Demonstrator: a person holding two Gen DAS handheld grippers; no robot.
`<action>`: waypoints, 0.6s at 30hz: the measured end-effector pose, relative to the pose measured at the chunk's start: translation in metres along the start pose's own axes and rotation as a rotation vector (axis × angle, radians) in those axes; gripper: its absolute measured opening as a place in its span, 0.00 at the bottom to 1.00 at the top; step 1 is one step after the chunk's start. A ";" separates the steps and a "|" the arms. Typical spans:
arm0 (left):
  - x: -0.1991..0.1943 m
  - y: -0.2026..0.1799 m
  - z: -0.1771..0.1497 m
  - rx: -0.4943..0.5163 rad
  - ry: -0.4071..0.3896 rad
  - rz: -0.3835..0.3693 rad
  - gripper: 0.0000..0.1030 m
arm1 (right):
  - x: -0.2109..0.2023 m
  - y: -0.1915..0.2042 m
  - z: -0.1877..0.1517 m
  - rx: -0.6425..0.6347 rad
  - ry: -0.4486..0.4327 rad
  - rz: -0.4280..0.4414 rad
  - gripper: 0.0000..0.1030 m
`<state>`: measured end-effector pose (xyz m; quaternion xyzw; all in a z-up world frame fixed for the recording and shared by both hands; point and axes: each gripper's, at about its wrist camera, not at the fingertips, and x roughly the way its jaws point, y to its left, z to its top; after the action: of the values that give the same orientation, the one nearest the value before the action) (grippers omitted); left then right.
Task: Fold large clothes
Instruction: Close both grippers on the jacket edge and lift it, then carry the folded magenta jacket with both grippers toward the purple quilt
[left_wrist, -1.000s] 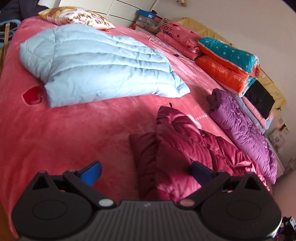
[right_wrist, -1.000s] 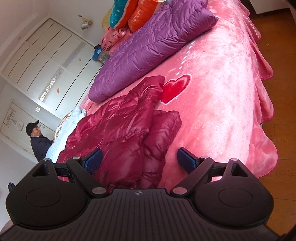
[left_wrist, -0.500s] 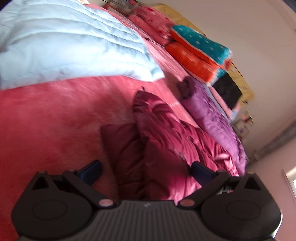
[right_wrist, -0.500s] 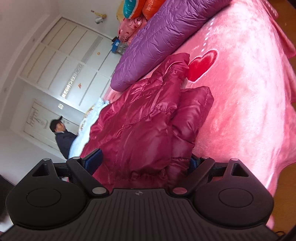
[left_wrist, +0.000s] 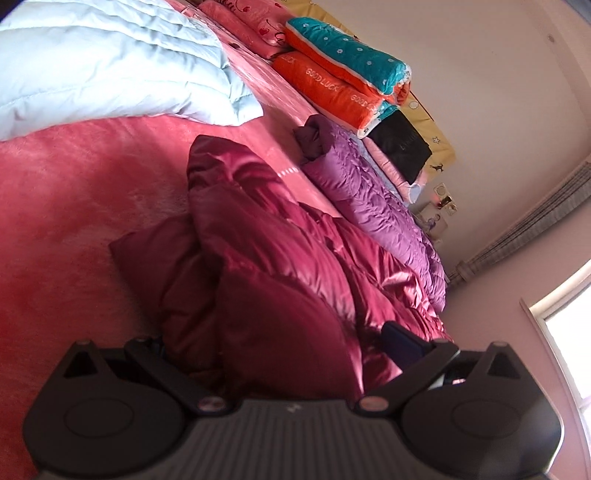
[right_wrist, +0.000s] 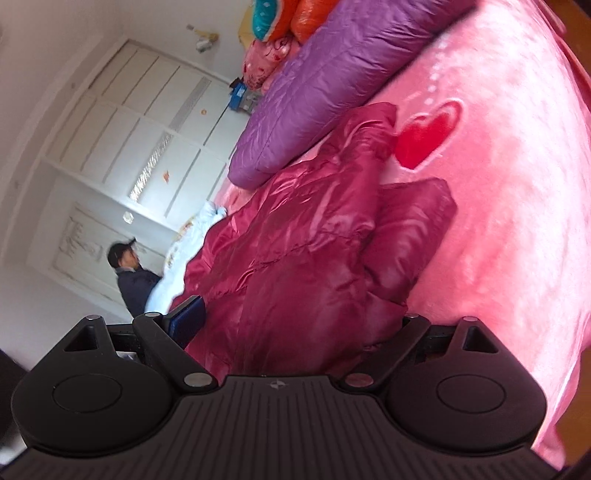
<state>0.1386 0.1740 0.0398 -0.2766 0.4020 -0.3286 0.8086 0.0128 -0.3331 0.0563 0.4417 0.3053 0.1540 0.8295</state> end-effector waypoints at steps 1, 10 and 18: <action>-0.001 -0.001 0.000 -0.003 -0.003 0.001 0.98 | 0.004 0.007 0.000 -0.035 0.011 -0.024 1.00; -0.003 -0.018 -0.009 -0.011 -0.045 0.133 0.86 | 0.028 0.057 -0.011 -0.250 0.018 -0.299 0.71; -0.009 -0.035 -0.017 -0.026 -0.072 0.215 0.62 | 0.037 0.107 -0.042 -0.418 -0.059 -0.535 0.46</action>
<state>0.1098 0.1563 0.0601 -0.2538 0.4043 -0.2246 0.8496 0.0156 -0.2265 0.1133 0.1706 0.3479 -0.0226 0.9216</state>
